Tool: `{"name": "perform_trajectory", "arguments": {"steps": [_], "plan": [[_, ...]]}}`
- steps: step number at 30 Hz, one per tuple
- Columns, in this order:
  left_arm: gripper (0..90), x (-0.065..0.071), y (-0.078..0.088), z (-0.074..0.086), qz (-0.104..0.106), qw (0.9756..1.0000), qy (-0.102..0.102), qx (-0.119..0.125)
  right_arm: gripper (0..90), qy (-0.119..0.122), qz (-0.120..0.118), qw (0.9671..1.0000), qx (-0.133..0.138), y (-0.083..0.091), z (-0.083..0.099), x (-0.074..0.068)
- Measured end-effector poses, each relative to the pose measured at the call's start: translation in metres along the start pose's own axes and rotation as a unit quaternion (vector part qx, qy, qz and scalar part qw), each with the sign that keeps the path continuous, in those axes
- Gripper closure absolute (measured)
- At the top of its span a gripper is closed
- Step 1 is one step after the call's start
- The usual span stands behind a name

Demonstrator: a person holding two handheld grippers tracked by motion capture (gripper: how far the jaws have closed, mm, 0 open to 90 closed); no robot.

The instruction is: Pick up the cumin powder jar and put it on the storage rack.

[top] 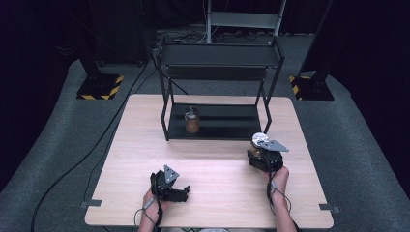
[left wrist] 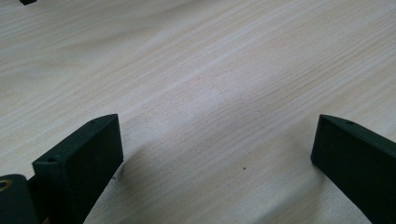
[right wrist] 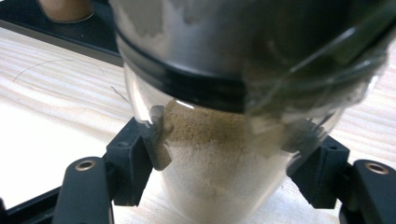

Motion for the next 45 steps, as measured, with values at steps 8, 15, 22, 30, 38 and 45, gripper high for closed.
{"name": "perform_trajectory", "arguments": {"steps": [8,15,22,30,38,45], "plan": [[2.0,0.000,0.000,0.000,0.000,1.0000,0.000,0.000,30.3,0.001,0.001,1.0000,-0.004,-0.006,-0.003,0.000],[2.0,0.000,0.000,0.000,0.000,1.0000,-0.001,0.000,30.3,0.002,0.001,1.0000,-0.005,-0.011,-0.006,0.000],[2.0,0.000,0.000,0.000,0.000,1.0000,-0.001,0.001,30.3,0.001,0.000,1.0000,-0.005,-0.017,-0.011,-0.001],[2.0,0.000,0.000,0.000,0.000,1.0000,0.000,0.001,30.3,0.001,-0.003,1.0000,-0.002,-0.023,-0.018,-0.003],[2.0,0.000,0.000,0.000,0.001,1.0000,0.000,0.000,30.3,0.002,-0.005,1.0000,-0.004,-0.030,-0.023,-0.003],[2.0,0.000,0.000,0.000,0.001,1.0000,0.002,0.000,30.3,0.002,-0.004,1.0000,-0.008,-0.036,-0.028,-0.002]]}}
Point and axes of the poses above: each handheld gripper's, and its own axes: y roughly backward along the jaws, z roughly out of its underside, x roughly to its right, the point moved 7 cm from there along -y, roughly forward along the jaws
